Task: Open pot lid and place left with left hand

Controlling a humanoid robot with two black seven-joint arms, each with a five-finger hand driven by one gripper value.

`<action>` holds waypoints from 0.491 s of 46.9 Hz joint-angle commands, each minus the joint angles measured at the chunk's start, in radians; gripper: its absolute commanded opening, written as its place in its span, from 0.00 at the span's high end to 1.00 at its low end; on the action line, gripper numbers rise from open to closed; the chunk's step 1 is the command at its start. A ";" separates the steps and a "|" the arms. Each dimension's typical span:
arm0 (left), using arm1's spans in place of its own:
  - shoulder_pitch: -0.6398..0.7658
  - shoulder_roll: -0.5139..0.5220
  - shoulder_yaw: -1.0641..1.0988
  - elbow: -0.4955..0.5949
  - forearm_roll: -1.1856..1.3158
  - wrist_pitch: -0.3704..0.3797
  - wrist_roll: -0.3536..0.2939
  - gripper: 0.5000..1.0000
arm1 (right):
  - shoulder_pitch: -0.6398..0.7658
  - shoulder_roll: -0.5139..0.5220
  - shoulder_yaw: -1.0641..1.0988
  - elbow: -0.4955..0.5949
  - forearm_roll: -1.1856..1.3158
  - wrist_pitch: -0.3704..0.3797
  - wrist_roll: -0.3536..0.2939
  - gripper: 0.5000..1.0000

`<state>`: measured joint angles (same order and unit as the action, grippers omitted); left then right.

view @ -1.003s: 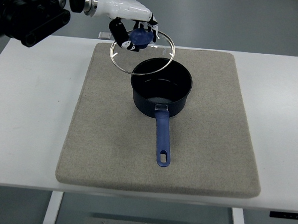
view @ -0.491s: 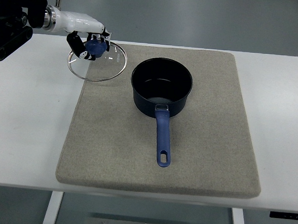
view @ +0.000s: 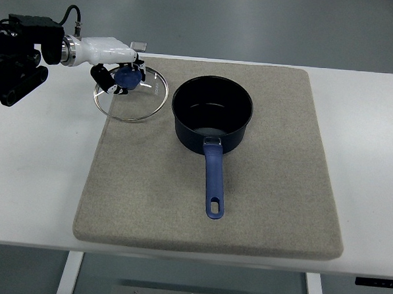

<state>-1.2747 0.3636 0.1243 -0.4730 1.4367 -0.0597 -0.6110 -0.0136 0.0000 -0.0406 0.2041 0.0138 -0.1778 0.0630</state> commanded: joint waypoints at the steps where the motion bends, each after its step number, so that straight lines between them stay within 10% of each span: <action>1: 0.011 -0.011 0.000 0.013 -0.010 0.003 0.000 0.24 | 0.000 0.000 -0.001 0.000 0.000 0.000 0.000 0.17; 10: 0.023 -0.034 -0.008 0.022 -0.097 0.024 0.000 0.02 | 0.000 0.000 0.001 0.000 0.000 0.000 0.000 0.17; 23: 0.047 -0.040 -0.008 0.034 -0.419 0.188 0.000 0.02 | 0.000 0.000 -0.001 0.000 0.000 0.001 0.000 0.17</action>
<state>-1.2436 0.3256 0.1162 -0.4394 1.0969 0.0920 -0.6108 -0.0138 0.0000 -0.0399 0.2041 0.0139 -0.1774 0.0629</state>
